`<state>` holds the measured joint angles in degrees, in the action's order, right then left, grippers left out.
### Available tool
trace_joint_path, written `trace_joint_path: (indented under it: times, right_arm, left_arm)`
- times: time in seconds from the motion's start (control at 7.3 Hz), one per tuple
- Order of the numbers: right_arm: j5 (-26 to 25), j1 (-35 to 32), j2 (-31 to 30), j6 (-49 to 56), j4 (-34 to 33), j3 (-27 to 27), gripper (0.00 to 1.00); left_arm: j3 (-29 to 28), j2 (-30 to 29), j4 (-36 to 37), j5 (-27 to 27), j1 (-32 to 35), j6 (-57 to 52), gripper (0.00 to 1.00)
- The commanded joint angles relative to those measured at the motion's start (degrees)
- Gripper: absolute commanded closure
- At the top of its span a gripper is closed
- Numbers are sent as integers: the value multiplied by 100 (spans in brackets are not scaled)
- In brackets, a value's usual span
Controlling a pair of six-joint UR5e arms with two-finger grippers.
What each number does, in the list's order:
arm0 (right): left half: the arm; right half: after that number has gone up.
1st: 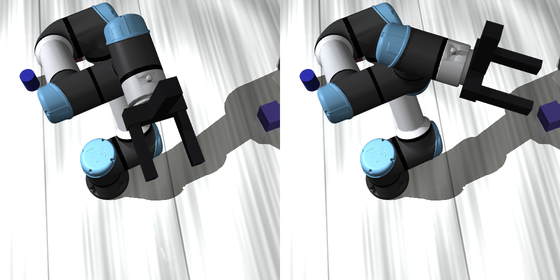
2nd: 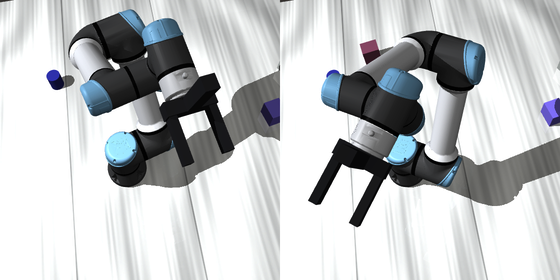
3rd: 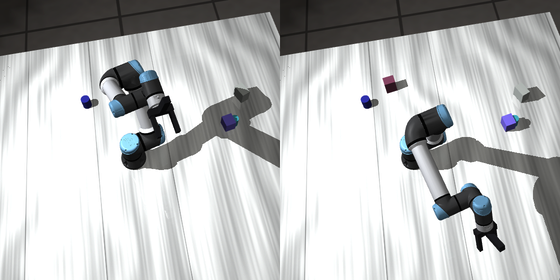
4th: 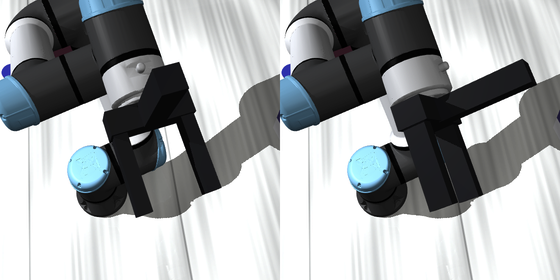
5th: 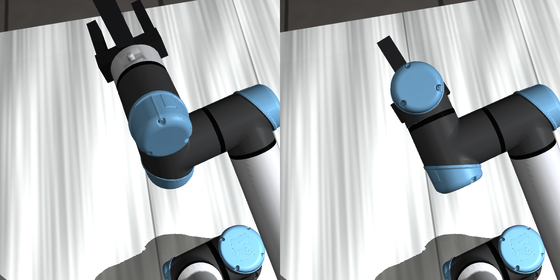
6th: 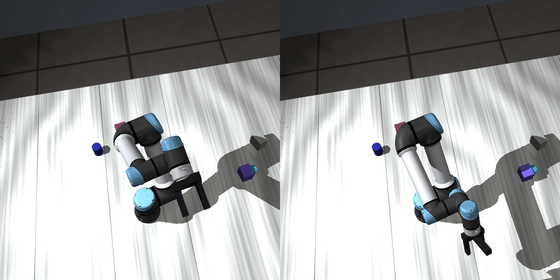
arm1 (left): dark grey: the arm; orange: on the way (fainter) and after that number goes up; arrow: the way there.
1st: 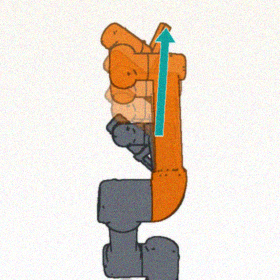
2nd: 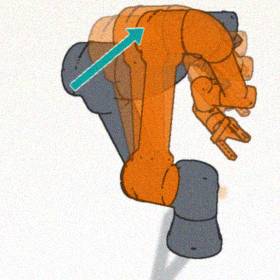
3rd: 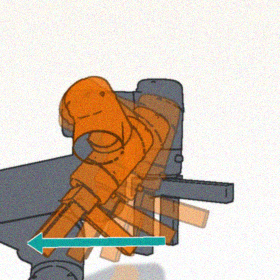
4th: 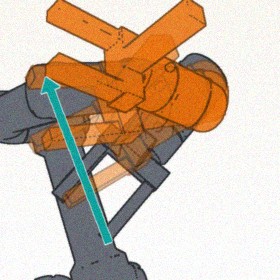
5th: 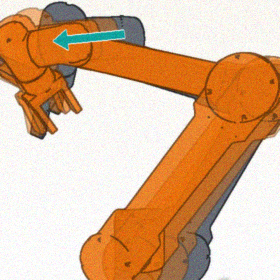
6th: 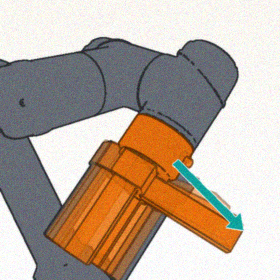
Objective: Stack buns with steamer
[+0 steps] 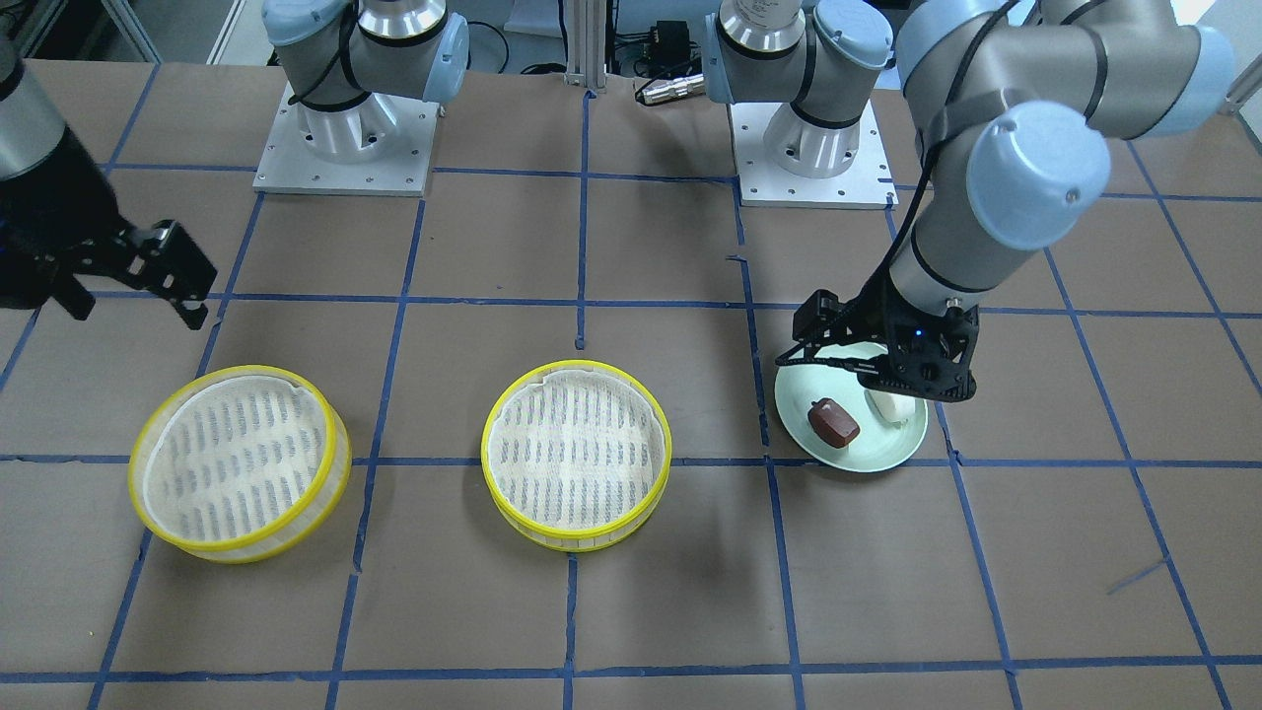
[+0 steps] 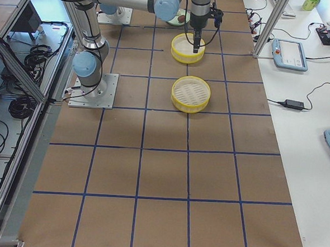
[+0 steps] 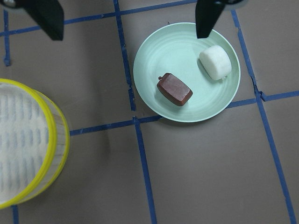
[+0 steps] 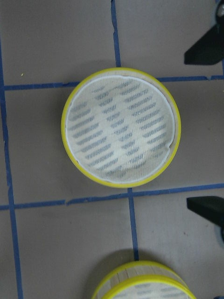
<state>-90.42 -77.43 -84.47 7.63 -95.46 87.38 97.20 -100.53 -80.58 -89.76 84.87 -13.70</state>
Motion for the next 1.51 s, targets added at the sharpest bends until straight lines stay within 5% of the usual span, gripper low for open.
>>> trace_joint_path:
  times: [0.0, 0.14, 0.41, 0.55, 0.68, 0.82, 0.96, 1.1, 1.37]
  right_arm:
    - [199, 822, 692, 997, -69, -19, 0]
    - [261, 1017, 956, 1517, -374, 24, 0]
    - [253, 1492, 1406, 2860, -926, 470, 0]
    - [210, 1537, 1442, 3259, -1731, 908, 0]
    - [201, 1529, 1434, 3254, -2131, 1348, 0]
    - [235, 1485, 1451, 3210, -2579, 1613, 0]
    - [192, 1485, 1686, 2714, -2722, 1659, 0]
    - [192, 1485, 1793, 1787, -2724, 1642, 0]
    - [261, 1467, 1829, 1699, -2706, 1642, 0]
  left_arm:
    - [894, -395, 761, -781, -531, -1126, 0]
    - [923, -537, 1094, -1450, -611, -1283, 0]
    - [1011, -1010, 1211, -1474, -656, -1267, 0]
    - [1054, -1169, 1403, -1457, -656, -1249, 9]
    - [1064, -1188, 1553, -1465, -656, -1249, 34]
    - [1055, -1215, 1546, -1483, -647, -1249, 70]
    - [1064, -1198, 1545, -1431, -647, -1249, 85]
    - [1038, -1197, 1537, -1439, -647, -1249, 89]
    - [845, -1154, 1484, -1404, -595, -1196, 90]
